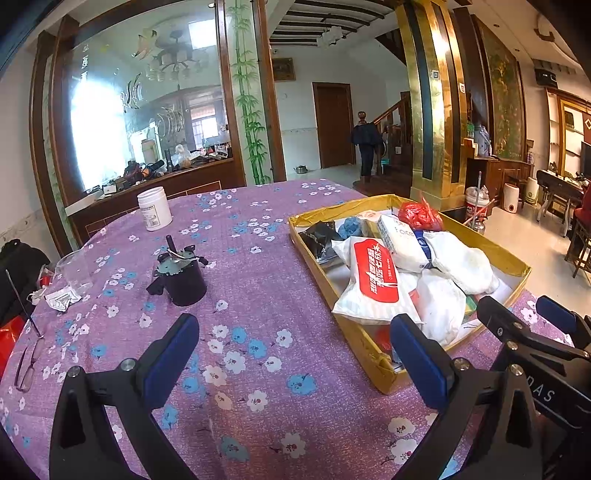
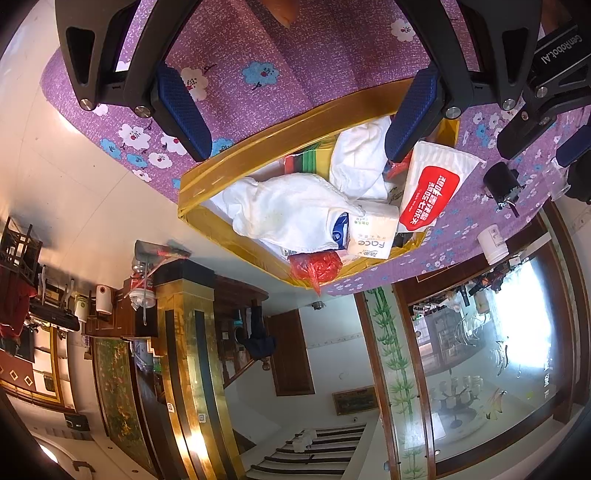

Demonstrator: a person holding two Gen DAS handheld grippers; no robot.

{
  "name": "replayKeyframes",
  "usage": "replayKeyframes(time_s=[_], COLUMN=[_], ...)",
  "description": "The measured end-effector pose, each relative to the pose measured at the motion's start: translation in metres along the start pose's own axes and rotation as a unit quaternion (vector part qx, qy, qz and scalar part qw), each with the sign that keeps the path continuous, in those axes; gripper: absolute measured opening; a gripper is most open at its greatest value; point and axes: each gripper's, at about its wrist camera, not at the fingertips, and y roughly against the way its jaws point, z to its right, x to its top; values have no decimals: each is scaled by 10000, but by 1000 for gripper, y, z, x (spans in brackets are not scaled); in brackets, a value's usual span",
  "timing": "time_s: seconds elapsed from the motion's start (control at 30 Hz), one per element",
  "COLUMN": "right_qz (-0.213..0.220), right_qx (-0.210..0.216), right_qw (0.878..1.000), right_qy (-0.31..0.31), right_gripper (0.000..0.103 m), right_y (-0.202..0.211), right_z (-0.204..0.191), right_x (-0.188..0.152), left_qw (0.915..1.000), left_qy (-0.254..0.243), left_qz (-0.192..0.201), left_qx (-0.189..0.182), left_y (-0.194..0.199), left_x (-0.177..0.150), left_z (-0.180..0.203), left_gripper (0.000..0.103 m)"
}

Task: Organize soft objects

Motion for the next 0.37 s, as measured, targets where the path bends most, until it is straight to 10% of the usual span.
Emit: replayKeyframes(time_s=[0.37], right_qz=[-26], right_qx=[-3], right_qw=[10000], right_qy=[-31], right_gripper=[97], right_y=[-1], right_z=[1], right_x=[-1], left_qw=[9999], left_qy=[11], left_qz=[-25], left_qx=[-119], left_y=[0], left_x=[0], left_z=[-3], left_gripper=[103])
